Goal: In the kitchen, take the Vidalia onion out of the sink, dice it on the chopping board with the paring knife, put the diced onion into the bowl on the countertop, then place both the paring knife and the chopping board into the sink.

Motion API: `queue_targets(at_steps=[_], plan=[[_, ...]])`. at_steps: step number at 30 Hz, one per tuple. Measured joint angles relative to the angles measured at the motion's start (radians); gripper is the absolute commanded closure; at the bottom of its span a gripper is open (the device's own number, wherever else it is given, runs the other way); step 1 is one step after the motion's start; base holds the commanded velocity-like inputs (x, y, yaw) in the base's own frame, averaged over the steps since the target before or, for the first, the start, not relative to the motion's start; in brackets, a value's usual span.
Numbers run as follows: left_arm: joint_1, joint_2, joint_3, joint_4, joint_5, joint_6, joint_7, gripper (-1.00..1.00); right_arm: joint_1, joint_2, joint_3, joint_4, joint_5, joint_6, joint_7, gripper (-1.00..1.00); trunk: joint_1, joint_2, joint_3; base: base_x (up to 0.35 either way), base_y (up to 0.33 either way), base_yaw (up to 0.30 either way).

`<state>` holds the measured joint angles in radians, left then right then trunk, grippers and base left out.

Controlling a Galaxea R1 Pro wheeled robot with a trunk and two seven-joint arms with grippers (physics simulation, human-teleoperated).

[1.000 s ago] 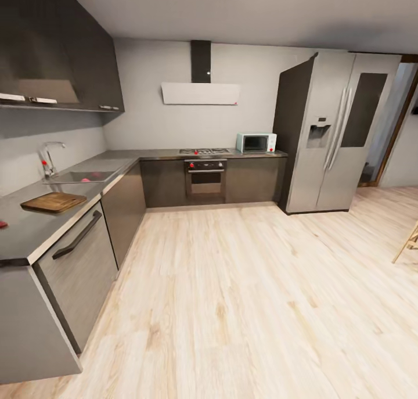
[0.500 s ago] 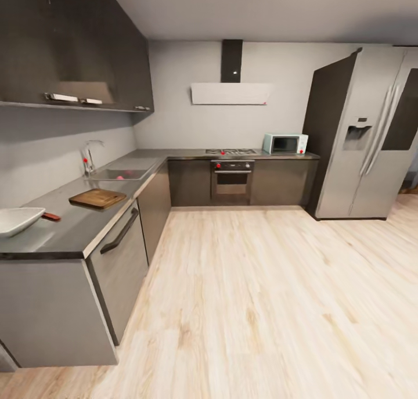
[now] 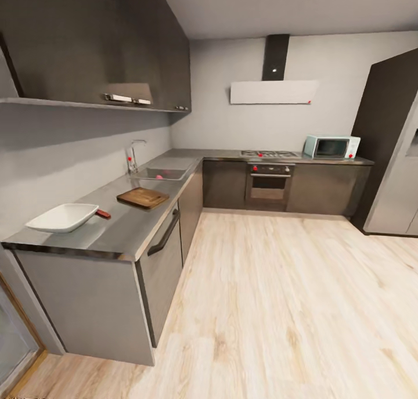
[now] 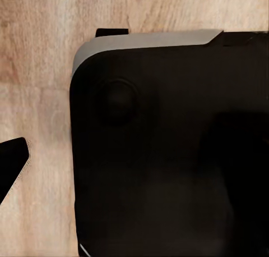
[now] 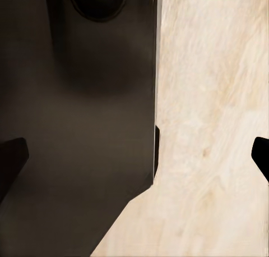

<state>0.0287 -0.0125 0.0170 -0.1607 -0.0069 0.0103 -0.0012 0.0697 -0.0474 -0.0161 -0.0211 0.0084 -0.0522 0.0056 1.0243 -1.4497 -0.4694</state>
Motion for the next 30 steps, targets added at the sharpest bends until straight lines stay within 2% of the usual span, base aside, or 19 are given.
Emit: queue_targets(at_steps=[11,30], plan=[[0.000,-0.001,0.000,0.000,0.000,0.000,0.000,-1.00,0.000,0.000,0.000,0.000,0.000,0.000,0.000,-1.00,0.000,0.000,0.000,0.339,-0.010,0.297],[0.000,-0.004,-0.002,0.000,0.000,-0.001,0.002,-1.00,0.000,0.000,0.000,0.000,0.000,0.001,0.000,-1.00,0.000,0.000,0.000,0.295,-0.178,0.297]])
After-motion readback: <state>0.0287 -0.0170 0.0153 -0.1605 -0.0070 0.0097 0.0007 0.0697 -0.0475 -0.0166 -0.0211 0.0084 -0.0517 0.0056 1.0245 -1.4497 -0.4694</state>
